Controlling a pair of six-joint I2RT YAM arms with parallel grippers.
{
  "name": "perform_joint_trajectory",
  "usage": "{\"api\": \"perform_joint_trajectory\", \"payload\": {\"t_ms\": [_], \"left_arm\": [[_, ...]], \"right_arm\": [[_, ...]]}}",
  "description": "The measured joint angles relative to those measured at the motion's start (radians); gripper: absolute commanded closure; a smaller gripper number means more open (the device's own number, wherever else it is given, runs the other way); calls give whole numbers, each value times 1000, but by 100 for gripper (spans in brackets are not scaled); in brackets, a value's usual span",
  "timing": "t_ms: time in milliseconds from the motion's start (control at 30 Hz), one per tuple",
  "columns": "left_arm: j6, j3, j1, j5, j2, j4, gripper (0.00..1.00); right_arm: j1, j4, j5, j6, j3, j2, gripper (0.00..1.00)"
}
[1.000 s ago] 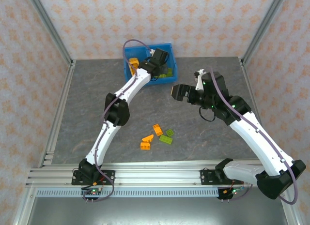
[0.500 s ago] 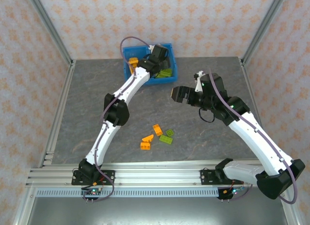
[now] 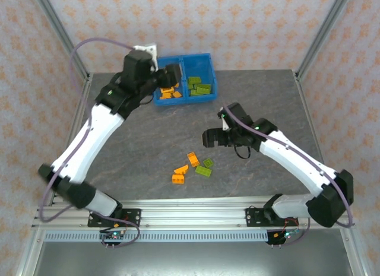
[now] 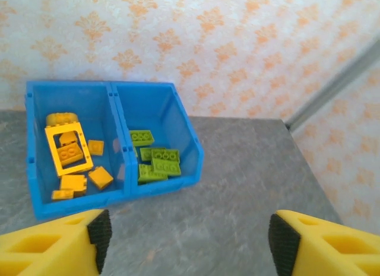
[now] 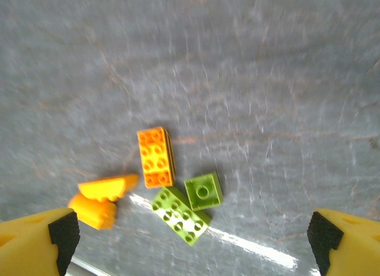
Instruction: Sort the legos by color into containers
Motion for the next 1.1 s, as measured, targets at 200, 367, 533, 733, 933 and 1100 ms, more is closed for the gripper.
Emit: {"api": "perform_joint_trajectory", "payload": {"t_ms": [200,367,533,733,933,1100], "left_arm": [[129,-332,0,162,-182,-33,5],[177,-464,0,270,-231,-102,0],[235,-548,2,339,-373,-121,0],[301,-548,2,432,-427,-124,0],[335,-560,2,472,-425,-127,0],[359,-572,2,503,-428,-128,0]], "right_arm": [[92,-4,31,-37,-59,159,6],[114,15,55,-60,-59,273,15],[114,74,64,-68,-58,378,28],[114,137,65,-60,-57,431,49],[115,162,87,-43,-72,445,69],[111,161,109,-16,-81,414,74]]}}
